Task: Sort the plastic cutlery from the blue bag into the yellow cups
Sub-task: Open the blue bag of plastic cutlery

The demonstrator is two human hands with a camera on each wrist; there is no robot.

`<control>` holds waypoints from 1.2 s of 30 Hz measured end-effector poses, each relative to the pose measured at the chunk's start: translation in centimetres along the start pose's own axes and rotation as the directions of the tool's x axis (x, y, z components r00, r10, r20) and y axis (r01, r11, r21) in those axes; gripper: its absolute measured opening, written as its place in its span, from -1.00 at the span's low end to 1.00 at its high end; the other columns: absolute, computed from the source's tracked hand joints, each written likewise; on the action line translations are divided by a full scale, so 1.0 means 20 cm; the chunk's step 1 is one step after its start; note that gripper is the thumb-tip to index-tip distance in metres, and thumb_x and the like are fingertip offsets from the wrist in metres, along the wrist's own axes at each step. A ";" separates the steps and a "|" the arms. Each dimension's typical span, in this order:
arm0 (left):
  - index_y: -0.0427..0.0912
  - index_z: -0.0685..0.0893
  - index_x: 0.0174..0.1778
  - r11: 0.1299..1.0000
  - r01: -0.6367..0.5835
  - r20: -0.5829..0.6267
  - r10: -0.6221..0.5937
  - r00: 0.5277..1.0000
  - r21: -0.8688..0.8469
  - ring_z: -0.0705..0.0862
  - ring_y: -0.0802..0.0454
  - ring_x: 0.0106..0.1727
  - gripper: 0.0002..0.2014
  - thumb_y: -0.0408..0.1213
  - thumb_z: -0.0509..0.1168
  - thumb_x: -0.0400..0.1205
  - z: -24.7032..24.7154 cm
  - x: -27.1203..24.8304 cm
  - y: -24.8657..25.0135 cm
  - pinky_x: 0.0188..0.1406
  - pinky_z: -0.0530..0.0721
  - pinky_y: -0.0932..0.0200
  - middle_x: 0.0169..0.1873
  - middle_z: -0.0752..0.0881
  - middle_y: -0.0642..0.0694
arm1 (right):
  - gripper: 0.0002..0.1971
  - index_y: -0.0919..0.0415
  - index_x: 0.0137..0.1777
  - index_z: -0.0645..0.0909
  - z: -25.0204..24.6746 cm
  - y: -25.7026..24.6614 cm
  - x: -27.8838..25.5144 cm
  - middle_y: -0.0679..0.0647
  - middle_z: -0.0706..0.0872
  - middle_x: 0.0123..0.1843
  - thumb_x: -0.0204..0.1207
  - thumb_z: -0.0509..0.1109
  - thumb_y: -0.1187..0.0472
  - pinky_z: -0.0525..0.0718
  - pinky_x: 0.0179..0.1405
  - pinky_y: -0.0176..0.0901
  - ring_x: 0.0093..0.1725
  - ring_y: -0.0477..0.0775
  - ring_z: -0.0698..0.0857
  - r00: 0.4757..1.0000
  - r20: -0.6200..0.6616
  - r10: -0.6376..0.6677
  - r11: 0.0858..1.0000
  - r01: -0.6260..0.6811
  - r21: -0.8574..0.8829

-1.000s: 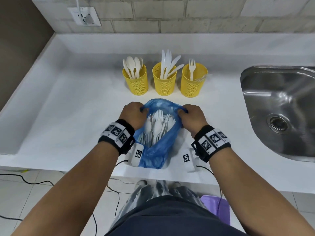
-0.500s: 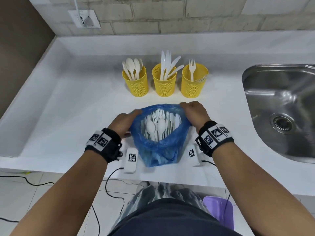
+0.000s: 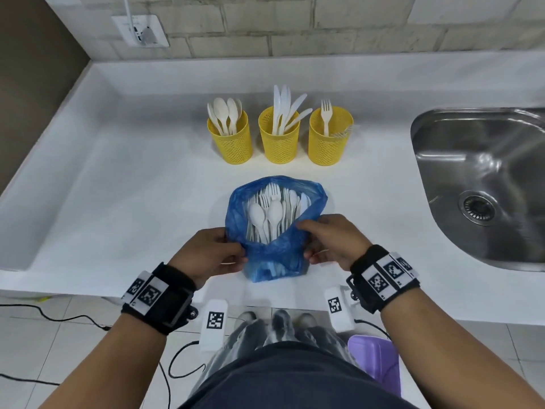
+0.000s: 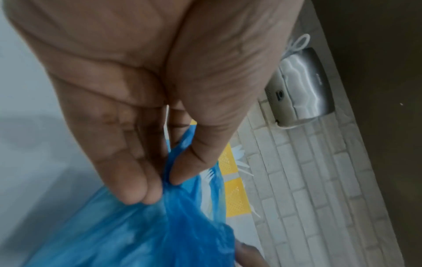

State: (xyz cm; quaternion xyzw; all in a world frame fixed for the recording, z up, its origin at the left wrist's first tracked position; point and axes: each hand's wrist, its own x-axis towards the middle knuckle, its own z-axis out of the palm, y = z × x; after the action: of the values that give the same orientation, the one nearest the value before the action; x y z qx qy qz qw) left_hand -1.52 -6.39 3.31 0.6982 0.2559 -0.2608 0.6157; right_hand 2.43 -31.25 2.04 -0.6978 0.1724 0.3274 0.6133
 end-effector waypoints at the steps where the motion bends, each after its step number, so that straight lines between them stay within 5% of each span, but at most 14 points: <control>1: -0.45 0.73 0.09 1.000 -0.011 0.009 0.011 1.000 -0.025 0.81 -0.11 -0.09 -0.83 -0.61 0.36 0.60 0.01 0.00 -0.02 0.02 0.85 0.07 -0.08 0.79 -0.36 | -0.66 0.27 -0.03 0.69 0.02 0.00 0.00 0.22 0.75 -0.30 0.57 0.56 -0.05 0.73 -0.39 -0.05 -0.42 0.16 0.70 1.000 -0.006 0.020 0.999 -0.020 0.037; 4: -0.44 0.72 0.20 0.997 -0.041 0.046 0.044 0.998 -0.063 0.82 -0.11 0.01 -0.74 -0.65 0.35 0.60 0.04 -0.01 -0.04 0.04 0.84 0.09 0.04 0.82 -0.32 | -0.54 0.23 0.05 0.67 0.06 0.00 0.02 0.24 0.82 -0.20 0.51 0.57 -0.19 0.85 -0.31 0.08 -0.36 0.23 0.78 0.997 -0.081 0.014 0.998 -0.020 -0.065; 7: -0.43 0.70 0.21 0.990 -0.052 0.054 0.059 0.997 -0.128 0.83 -0.14 0.04 -0.73 -0.67 0.33 0.61 0.05 -0.01 -0.06 0.06 0.83 0.09 0.07 0.82 -0.31 | -0.82 0.22 -0.01 0.63 0.09 0.02 0.04 0.25 0.81 -0.10 0.57 0.53 0.14 0.88 -0.17 0.34 -0.18 0.34 0.85 0.984 -0.144 -0.108 0.980 0.081 -0.180; 9: -0.45 0.68 0.21 0.972 -0.038 0.043 0.049 0.998 -0.233 0.81 -0.18 0.07 -0.72 -0.68 0.31 0.60 0.04 0.00 -0.07 0.12 0.82 0.06 0.07 0.80 -0.35 | -0.92 0.25 -0.08 0.63 0.08 0.03 0.04 0.21 0.76 -0.09 0.60 0.43 0.41 0.89 -0.17 0.22 -0.09 0.28 0.81 0.980 -0.151 -0.127 0.992 0.128 -0.003; 13: -0.30 0.66 0.13 0.902 0.059 0.068 -0.033 0.997 -0.427 0.78 -0.07 -0.09 -0.70 -0.71 0.26 0.60 0.00 0.03 -0.09 -0.09 0.83 0.18 -0.09 0.75 -0.27 | -0.68 0.27 -0.14 0.62 0.03 0.06 0.04 0.21 0.72 -0.20 0.55 0.19 0.67 0.77 -0.22 -0.03 -0.20 0.18 0.73 0.999 -0.028 -0.031 0.851 0.041 0.523; 17: -0.17 0.65 0.05 0.900 0.187 0.122 -0.151 0.981 -0.395 0.75 0.00 -0.18 -0.69 -0.69 0.24 0.62 0.02 0.02 -0.12 -0.25 0.77 0.25 -0.24 0.78 -0.16 | -0.54 0.29 0.02 0.66 0.04 0.12 0.03 0.22 0.75 -0.17 0.49 0.05 0.73 0.69 -0.06 0.04 -0.17 0.18 0.70 0.995 0.101 0.018 0.765 -0.079 0.639; 20: -0.31 0.67 0.15 0.951 0.138 0.050 -0.129 0.990 -0.278 0.78 -0.11 -0.12 -0.70 -0.69 0.24 0.61 0.03 0.01 -0.14 0.01 0.78 0.06 -0.19 0.80 -0.26 | -0.61 0.33 0.05 0.65 0.03 0.15 0.02 0.28 0.73 -0.10 0.52 0.07 0.68 0.78 0.01 0.16 -0.11 0.24 0.71 0.999 0.037 0.016 0.847 -0.033 0.531; 23: -0.27 0.69 0.16 0.980 0.092 -0.036 -0.100 0.994 -0.178 0.78 -0.18 -0.06 -0.77 -0.45 0.36 0.59 0.00 -0.02 -0.12 0.13 0.76 -0.11 -0.04 0.78 -0.29 | -0.86 0.37 0.10 0.63 -0.03 0.13 0.00 0.32 0.73 -0.08 0.64 0.28 0.35 0.85 -0.05 0.21 -0.16 0.27 0.75 0.993 -0.114 -0.002 0.979 0.025 0.202; 26: -0.18 0.68 0.14 0.978 0.125 -0.075 -0.139 0.987 -0.166 0.77 -0.23 -0.10 -0.70 -0.04 0.36 0.62 -0.01 -0.05 -0.05 0.01 0.79 -0.10 0.04 0.72 -0.27 | -0.52 0.42 0.14 0.65 -0.07 0.11 -0.02 0.34 0.75 -0.25 0.68 0.32 -0.09 0.80 -0.32 0.05 -0.33 0.30 0.74 0.993 -0.093 0.078 0.995 -0.072 0.071; 28: -0.16 0.66 0.14 0.995 0.085 -0.156 -0.092 0.983 -0.053 0.76 -0.19 -0.17 -0.64 0.08 0.36 0.65 0.01 -0.04 -0.01 -0.06 0.83 -0.08 0.00 0.69 -0.21 | -0.45 0.42 0.13 0.66 -0.07 0.09 -0.03 0.33 0.76 -0.29 0.65 0.37 -0.18 0.77 -0.40 -0.02 -0.39 0.28 0.74 0.994 -0.042 0.100 0.995 -0.100 0.018; 31: -0.27 0.65 -0.01 0.968 -0.053 -0.231 0.111 0.967 0.243 0.74 -0.04 -0.37 -0.74 -0.14 0.48 0.62 0.03 -0.01 0.01 -0.22 0.84 0.03 -0.20 0.71 -0.24 | -0.67 0.47 0.09 0.68 -0.04 0.07 -0.01 0.31 0.77 -0.31 0.64 0.49 0.12 0.77 -0.37 -0.03 -0.40 0.23 0.75 0.999 -0.008 0.041 0.999 -0.041 -0.033; 33: -0.25 0.66 -0.11 0.890 -0.143 -0.224 0.260 0.939 0.434 0.75 0.05 -0.46 -0.83 -0.23 0.47 0.61 0.02 0.00 0.00 -0.40 0.74 0.28 -0.26 0.74 -0.22 | -0.84 0.47 0.09 0.67 -0.02 0.07 0.01 0.32 0.78 -0.26 0.64 0.45 0.34 0.80 -0.31 -0.02 -0.37 0.21 0.77 1.000 0.012 -0.009 1.000 0.009 0.025; 36: -0.05 0.70 -0.31 0.739 -0.193 -0.237 0.434 0.869 0.646 0.69 -0.01 -0.31 -0.83 -0.15 0.48 0.58 -0.02 -0.01 -0.01 -0.40 0.51 0.36 -0.31 0.73 -0.14 | -0.87 0.44 0.12 0.63 -0.03 0.09 0.04 0.31 0.77 -0.15 0.61 0.38 0.52 0.81 -0.27 -0.04 -0.29 0.18 0.79 0.998 -0.005 -0.056 0.974 0.056 0.221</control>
State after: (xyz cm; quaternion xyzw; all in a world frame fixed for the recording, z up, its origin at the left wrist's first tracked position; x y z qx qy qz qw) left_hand -1.73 -6.05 3.26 0.9266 0.1474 -0.0811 0.3364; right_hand 2.08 -31.99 0.16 -0.6295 0.1874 0.2893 0.6964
